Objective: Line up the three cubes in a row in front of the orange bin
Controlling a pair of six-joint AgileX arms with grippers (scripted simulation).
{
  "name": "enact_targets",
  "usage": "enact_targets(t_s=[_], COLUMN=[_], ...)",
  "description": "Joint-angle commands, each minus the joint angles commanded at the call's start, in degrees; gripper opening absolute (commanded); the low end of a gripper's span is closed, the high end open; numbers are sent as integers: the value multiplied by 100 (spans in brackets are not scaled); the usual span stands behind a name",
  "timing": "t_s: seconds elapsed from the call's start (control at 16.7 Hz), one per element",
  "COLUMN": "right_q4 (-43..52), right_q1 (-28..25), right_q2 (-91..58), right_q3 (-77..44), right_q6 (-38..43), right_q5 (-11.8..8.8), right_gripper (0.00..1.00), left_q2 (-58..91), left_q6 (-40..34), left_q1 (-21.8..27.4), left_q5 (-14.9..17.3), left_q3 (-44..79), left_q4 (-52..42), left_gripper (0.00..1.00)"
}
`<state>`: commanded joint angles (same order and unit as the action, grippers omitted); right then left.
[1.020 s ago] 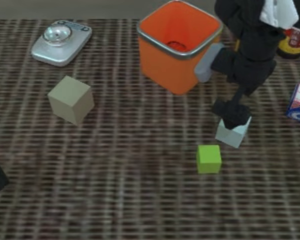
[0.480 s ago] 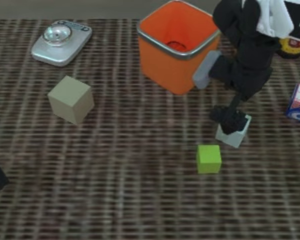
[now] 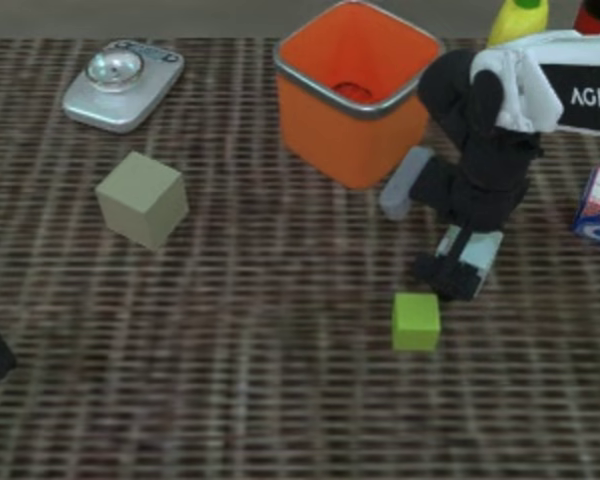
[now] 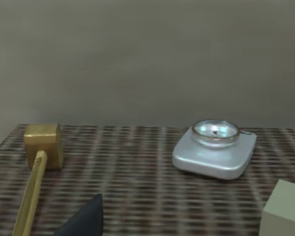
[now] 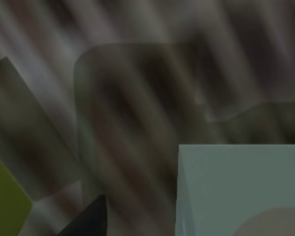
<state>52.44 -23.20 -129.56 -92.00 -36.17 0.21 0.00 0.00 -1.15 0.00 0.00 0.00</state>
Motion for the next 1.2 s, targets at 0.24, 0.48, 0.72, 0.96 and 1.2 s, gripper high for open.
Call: enact_targets(t_s=[0.24, 0.48, 0.72, 0.96, 1.2], right_q4=[0, 0, 0, 0, 0], right_q1=[0, 0, 0, 0, 0], right_q2=[0, 0, 0, 0, 0], right_q3=[0, 0, 0, 0, 0], right_q6=[0, 0, 0, 0, 0], right_q5=[0, 0, 0, 0, 0], right_gripper=[85, 55, 25, 0, 0], left_q2=[0, 0, 0, 0, 0], left_q6=[0, 0, 0, 0, 0], left_q1=[0, 0, 0, 0, 0], left_q5=[0, 0, 0, 0, 0], left_q3=[0, 0, 0, 0, 0], left_q4=[0, 0, 0, 0, 0], left_gripper=[100, 100, 100, 100, 100])
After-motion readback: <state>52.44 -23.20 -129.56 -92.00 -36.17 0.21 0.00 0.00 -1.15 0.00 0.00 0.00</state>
